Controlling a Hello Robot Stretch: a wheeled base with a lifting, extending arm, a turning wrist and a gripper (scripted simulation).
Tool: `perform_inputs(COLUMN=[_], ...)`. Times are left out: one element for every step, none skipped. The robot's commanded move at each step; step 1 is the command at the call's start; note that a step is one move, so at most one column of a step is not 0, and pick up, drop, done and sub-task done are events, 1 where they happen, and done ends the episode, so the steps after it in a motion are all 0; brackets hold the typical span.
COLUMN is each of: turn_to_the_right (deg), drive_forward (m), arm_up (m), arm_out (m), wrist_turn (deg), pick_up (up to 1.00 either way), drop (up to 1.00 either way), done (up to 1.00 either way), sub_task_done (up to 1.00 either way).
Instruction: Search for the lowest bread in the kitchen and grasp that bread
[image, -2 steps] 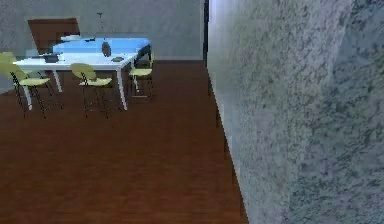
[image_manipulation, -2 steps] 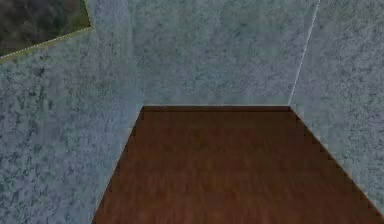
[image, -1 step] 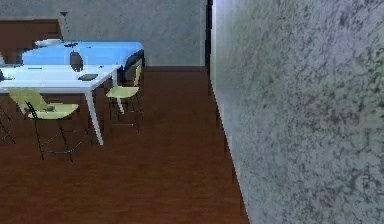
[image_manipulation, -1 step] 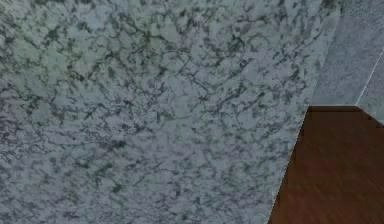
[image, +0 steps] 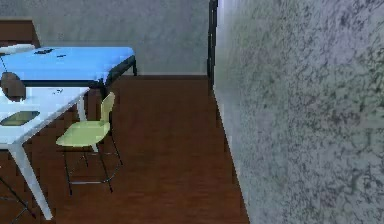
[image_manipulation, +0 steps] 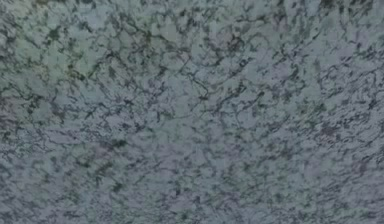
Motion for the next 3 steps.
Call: perform_inputs(turn_to_the_right=[0.0,0.0,0.0], drive_forward=[1.00,1.00,1.00], arm_up=[0.00,0.00,0.00], arm_out=[0.00,0.00,0.00], wrist_turn=[0.0,0.0,0.0], pick_up=[0.00,0.00,0.00], drop=[0.00,0.00,0.00], done=[0.00,0.00,0.00], sub_task_done=[0.00,0.00,0.00])
